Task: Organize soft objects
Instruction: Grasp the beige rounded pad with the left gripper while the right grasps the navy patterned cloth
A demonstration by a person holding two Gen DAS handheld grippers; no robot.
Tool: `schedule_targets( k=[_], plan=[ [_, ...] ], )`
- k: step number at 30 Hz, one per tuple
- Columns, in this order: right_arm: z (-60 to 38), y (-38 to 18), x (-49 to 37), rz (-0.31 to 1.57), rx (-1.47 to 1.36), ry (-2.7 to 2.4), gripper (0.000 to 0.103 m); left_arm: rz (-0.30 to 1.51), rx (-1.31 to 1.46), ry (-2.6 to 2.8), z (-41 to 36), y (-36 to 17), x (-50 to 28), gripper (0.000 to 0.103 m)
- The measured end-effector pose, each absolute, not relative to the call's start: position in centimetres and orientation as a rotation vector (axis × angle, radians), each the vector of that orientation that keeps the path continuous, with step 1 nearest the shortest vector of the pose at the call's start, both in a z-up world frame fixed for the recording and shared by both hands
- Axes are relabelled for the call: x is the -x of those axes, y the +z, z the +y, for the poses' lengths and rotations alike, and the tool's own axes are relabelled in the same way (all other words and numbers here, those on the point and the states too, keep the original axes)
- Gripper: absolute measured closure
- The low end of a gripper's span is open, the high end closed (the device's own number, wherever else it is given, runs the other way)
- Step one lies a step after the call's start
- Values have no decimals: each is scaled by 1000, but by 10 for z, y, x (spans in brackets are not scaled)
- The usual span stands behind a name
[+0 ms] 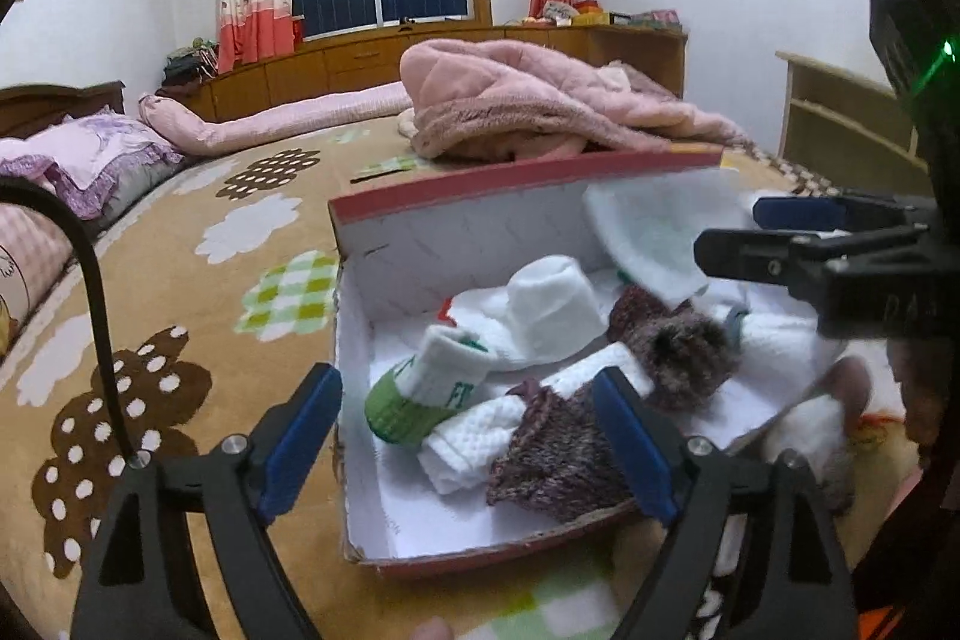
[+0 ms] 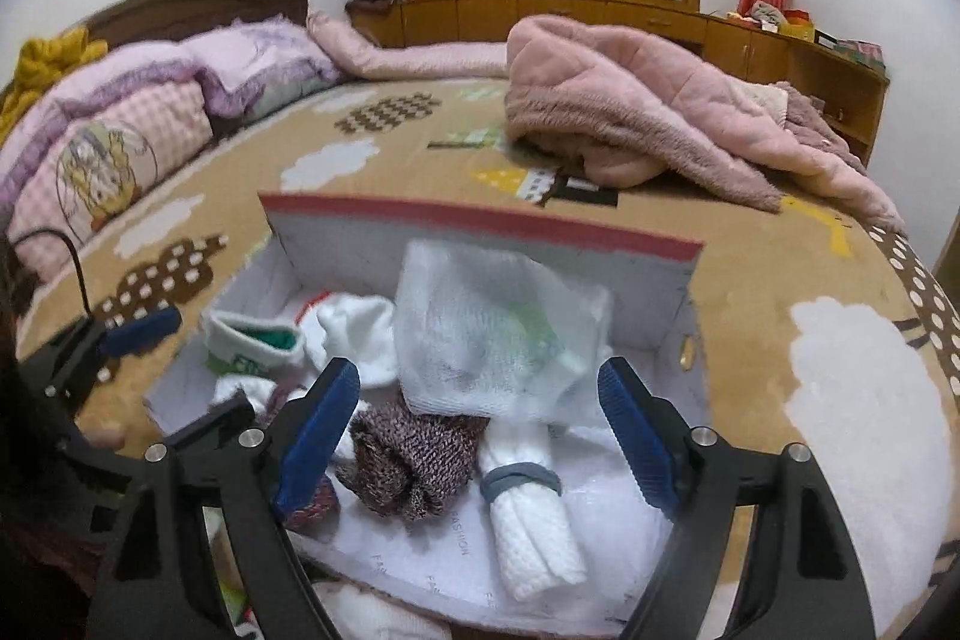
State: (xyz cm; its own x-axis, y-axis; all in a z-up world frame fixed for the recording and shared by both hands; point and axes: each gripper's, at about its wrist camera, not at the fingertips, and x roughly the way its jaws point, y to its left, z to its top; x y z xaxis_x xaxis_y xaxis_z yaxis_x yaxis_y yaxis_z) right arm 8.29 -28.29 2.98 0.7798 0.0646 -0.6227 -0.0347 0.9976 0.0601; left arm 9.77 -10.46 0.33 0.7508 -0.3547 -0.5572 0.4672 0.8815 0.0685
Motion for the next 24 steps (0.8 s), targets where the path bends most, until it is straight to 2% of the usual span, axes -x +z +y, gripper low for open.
schedule_targets(
  k=[5,7,12,18,21,24],
  plan=[
    [-286,35,-75,676,-90,104,19,563,-166,-441,-98,13,-96,15],
    [-282,31,-70,692,-95,140,20,593,-133,-446,-94,13,-98,22],
    [-275,28,-48,688,-40,181,33,673,-71,-456,-79,12,-95,28],
    [-279,29,-18,656,-36,238,59,632,-92,-493,-63,21,-63,28],
    [-285,27,-6,645,-74,260,66,636,-68,-520,-56,20,-49,29],
    [-292,20,5,668,-129,289,68,669,-94,-544,-57,13,-41,38]
  ],
)
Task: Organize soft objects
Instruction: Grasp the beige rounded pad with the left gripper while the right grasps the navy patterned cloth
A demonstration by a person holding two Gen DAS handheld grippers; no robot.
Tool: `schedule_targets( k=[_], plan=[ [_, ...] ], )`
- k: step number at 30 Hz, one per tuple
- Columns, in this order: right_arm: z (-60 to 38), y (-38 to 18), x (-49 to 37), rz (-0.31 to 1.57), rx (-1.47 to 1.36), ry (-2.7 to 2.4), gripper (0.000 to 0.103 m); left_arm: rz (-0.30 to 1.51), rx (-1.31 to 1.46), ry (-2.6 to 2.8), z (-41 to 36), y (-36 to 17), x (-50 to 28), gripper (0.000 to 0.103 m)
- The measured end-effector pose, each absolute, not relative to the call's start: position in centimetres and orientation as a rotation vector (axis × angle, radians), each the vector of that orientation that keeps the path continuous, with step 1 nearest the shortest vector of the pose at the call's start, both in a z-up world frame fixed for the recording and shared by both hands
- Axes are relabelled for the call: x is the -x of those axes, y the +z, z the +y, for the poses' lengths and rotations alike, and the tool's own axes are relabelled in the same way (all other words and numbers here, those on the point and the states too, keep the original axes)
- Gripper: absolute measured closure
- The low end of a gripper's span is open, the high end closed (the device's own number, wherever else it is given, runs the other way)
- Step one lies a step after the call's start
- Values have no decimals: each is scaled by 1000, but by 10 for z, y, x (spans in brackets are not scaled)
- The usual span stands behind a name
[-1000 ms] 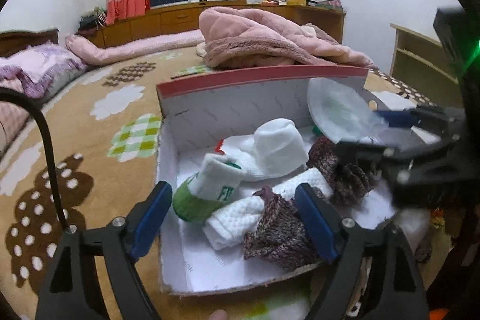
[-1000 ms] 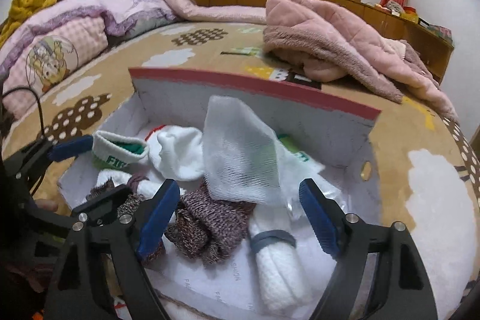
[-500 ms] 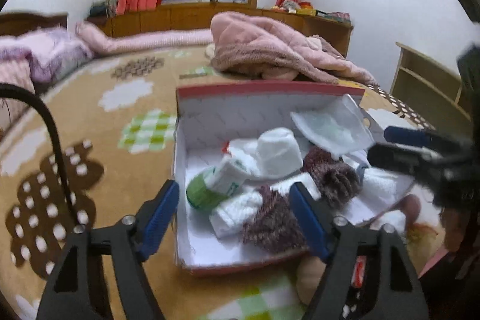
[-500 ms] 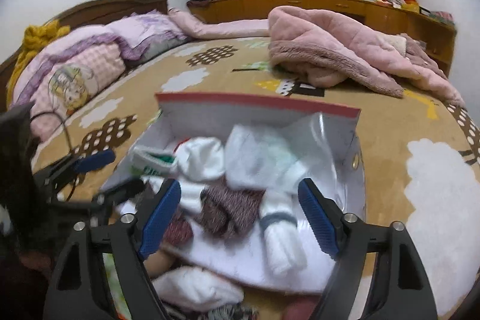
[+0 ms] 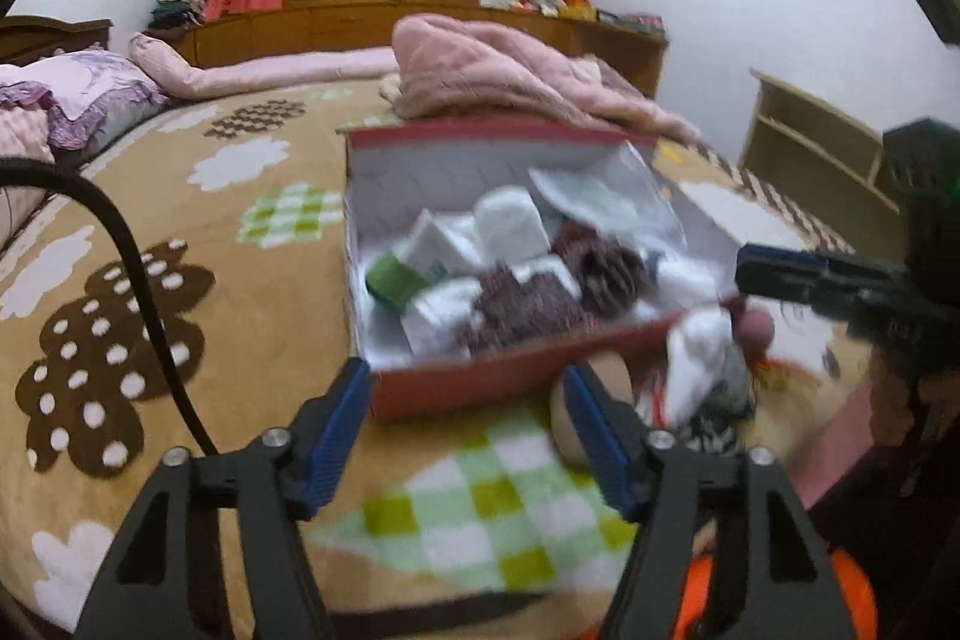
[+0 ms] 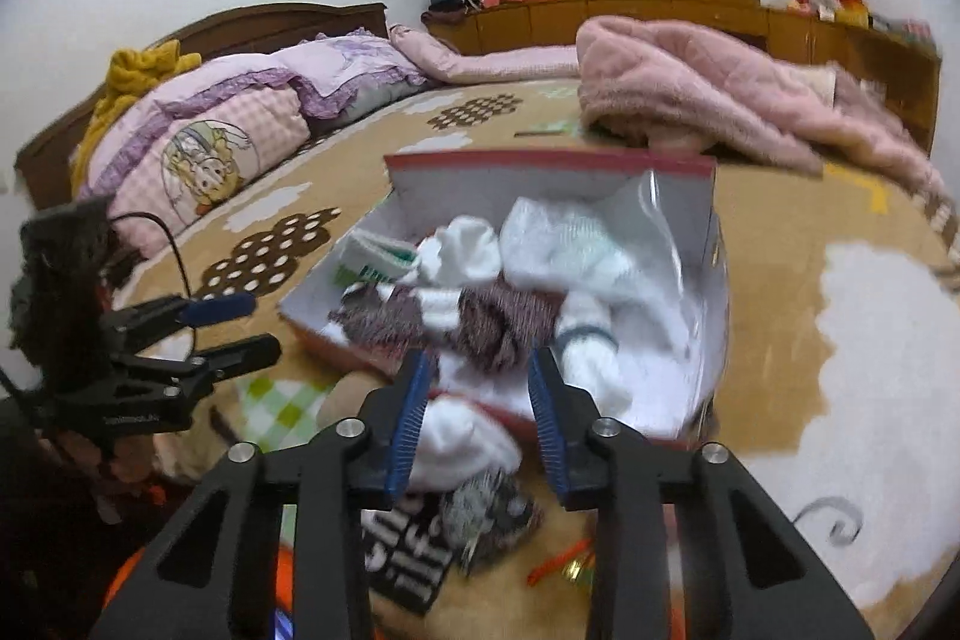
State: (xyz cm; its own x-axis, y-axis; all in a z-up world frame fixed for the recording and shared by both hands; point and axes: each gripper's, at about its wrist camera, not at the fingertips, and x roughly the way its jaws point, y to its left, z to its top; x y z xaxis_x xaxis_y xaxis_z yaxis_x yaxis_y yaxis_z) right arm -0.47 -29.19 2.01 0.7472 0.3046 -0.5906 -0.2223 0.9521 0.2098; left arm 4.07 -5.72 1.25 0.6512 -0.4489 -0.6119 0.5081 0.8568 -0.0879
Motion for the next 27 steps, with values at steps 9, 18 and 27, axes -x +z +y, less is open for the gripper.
schedule_targets(
  k=[9,18,27],
  plan=[
    [-286,-5,25,744,-92,327,68,685,-133,-642,-68,4,-21,41],
    [-275,-19,25,774,-39,292,68,700,-136,-703,-82,-5,-28,41],
    [-278,-28,18,785,-22,245,75,742,-169,-725,-108,-16,-47,42]
  ],
)
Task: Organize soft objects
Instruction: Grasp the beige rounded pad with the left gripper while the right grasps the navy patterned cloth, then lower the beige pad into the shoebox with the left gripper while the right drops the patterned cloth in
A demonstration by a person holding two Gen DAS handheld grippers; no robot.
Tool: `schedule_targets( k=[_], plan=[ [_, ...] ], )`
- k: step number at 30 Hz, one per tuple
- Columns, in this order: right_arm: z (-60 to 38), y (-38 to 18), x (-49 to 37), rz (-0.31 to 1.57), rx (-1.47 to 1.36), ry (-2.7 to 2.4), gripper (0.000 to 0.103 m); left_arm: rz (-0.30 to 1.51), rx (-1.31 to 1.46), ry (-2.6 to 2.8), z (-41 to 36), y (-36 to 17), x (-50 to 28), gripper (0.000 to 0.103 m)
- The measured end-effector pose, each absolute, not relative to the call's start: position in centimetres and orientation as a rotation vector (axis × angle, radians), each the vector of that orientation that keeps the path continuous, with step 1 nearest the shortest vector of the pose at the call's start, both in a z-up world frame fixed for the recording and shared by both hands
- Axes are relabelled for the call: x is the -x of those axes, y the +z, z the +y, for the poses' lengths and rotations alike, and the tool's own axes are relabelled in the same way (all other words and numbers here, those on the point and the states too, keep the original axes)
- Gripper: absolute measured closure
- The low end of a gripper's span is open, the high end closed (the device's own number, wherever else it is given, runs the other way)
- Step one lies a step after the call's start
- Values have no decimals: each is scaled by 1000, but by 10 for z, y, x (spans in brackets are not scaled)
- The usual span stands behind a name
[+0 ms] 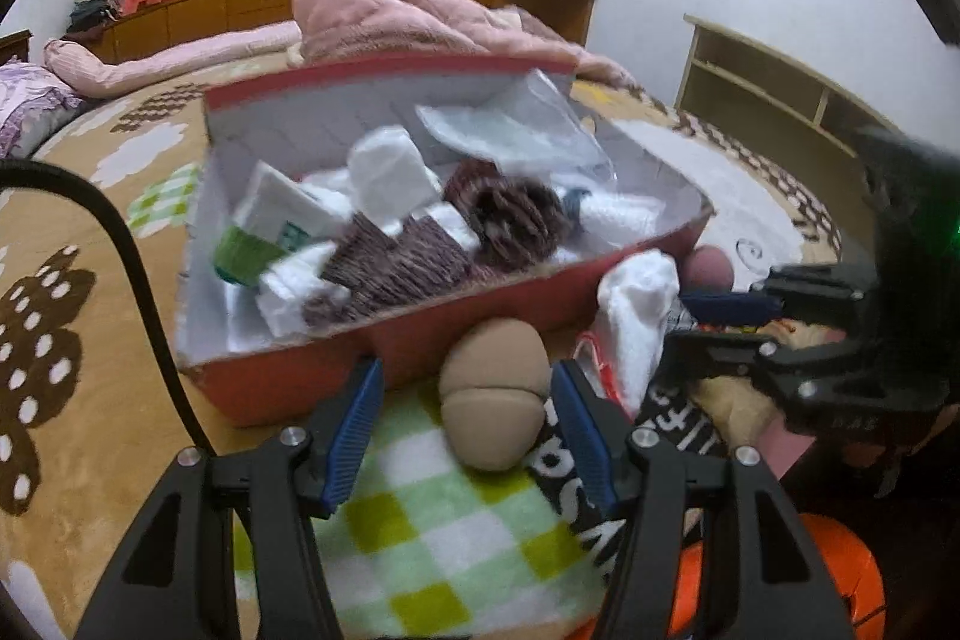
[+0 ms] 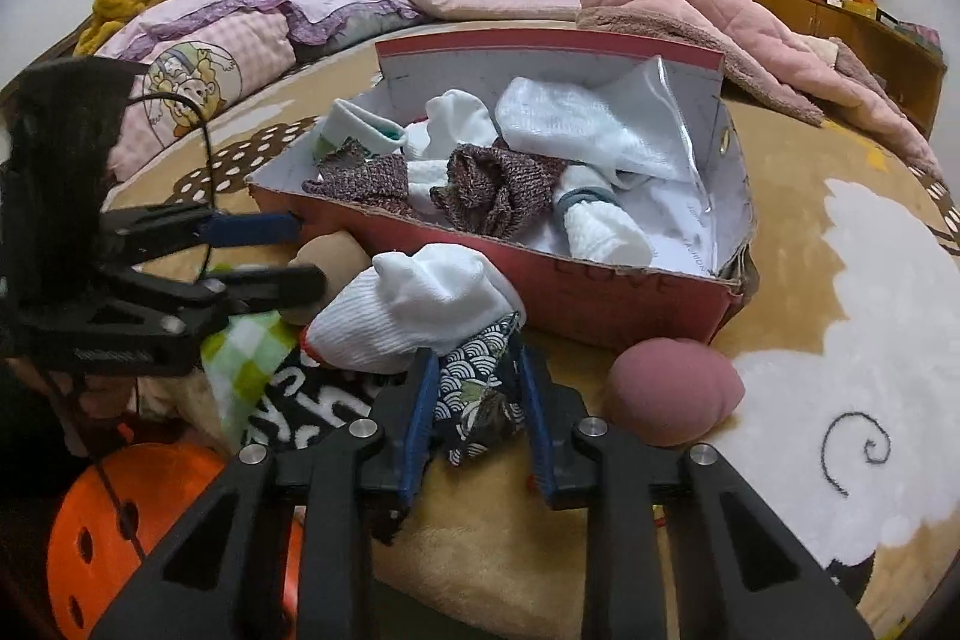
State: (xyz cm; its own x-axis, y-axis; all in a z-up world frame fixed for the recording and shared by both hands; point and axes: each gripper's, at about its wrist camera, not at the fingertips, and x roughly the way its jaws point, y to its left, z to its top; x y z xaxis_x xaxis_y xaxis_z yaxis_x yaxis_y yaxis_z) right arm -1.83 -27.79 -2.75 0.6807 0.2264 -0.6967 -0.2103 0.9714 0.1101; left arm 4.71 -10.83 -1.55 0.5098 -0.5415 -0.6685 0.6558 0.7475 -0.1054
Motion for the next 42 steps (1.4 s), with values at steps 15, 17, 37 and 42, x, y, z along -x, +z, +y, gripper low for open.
schedule_targets(
  k=[15,17,37,42],
  plan=[
    [-271,-8,28,755,-22,324,80,768,-138,-757,-93,-20,-46,73],
    [-271,-7,26,754,-26,322,80,749,-126,-754,-88,-15,-44,73],
    [-288,35,21,615,-1,213,81,547,-54,-679,-62,30,-30,75],
    [-288,37,20,595,-11,226,81,539,-73,-678,-65,32,-26,75]
  ],
)
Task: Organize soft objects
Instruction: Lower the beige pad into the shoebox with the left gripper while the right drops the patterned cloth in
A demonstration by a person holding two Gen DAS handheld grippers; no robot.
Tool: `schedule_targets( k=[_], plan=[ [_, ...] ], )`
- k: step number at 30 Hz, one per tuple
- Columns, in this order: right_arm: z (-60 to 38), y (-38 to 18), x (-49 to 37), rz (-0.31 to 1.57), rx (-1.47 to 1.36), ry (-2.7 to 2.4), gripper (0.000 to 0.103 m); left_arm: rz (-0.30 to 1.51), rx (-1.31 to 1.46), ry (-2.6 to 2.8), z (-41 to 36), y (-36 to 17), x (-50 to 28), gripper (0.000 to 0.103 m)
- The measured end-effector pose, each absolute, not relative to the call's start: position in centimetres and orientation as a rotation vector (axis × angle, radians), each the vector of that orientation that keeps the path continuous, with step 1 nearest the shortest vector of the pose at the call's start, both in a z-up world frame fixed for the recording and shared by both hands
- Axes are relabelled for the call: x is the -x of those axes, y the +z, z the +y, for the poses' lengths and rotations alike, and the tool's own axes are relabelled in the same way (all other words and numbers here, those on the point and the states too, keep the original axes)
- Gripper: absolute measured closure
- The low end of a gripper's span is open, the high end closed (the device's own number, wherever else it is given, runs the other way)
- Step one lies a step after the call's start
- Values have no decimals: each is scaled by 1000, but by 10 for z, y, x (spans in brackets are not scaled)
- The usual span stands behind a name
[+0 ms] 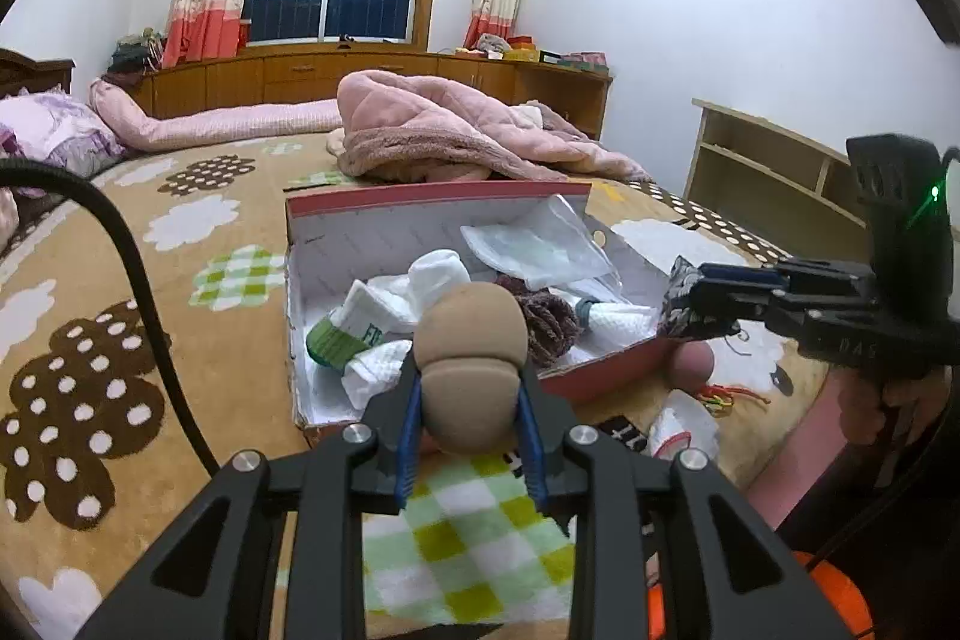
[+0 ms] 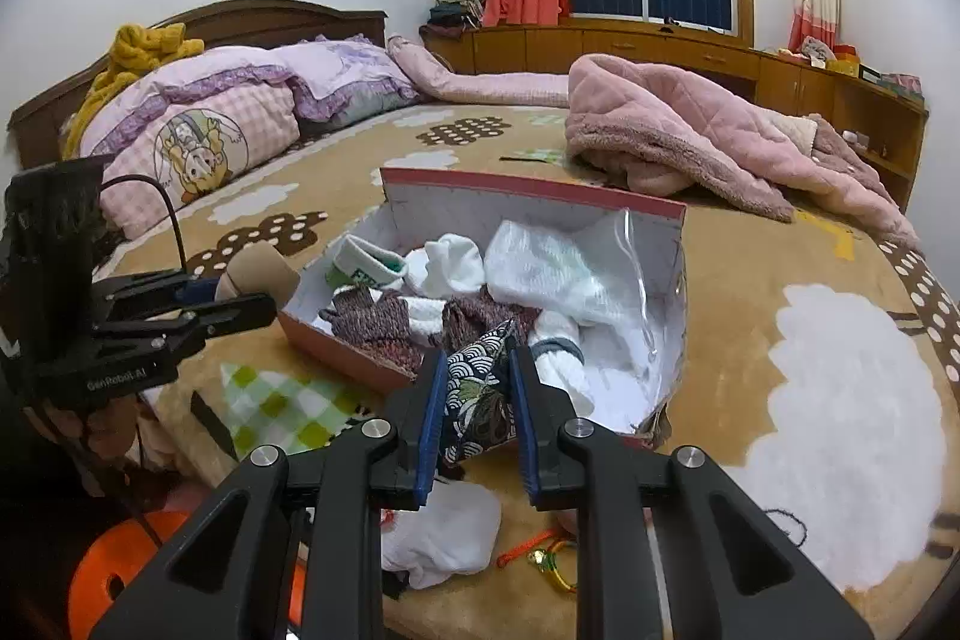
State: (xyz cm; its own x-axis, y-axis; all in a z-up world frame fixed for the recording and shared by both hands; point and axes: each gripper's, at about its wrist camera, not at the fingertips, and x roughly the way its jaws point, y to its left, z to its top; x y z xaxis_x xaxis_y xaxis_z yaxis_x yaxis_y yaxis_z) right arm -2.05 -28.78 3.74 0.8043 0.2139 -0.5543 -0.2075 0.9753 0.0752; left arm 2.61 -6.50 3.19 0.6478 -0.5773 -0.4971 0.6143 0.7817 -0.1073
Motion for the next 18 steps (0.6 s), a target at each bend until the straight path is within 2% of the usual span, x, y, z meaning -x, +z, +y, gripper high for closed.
schedule_targets(
  k=[18],
  plan=[
    [-289,40,-1,573,-66,207,81,496,-53,-622,-65,41,-41,75]
  ],
)
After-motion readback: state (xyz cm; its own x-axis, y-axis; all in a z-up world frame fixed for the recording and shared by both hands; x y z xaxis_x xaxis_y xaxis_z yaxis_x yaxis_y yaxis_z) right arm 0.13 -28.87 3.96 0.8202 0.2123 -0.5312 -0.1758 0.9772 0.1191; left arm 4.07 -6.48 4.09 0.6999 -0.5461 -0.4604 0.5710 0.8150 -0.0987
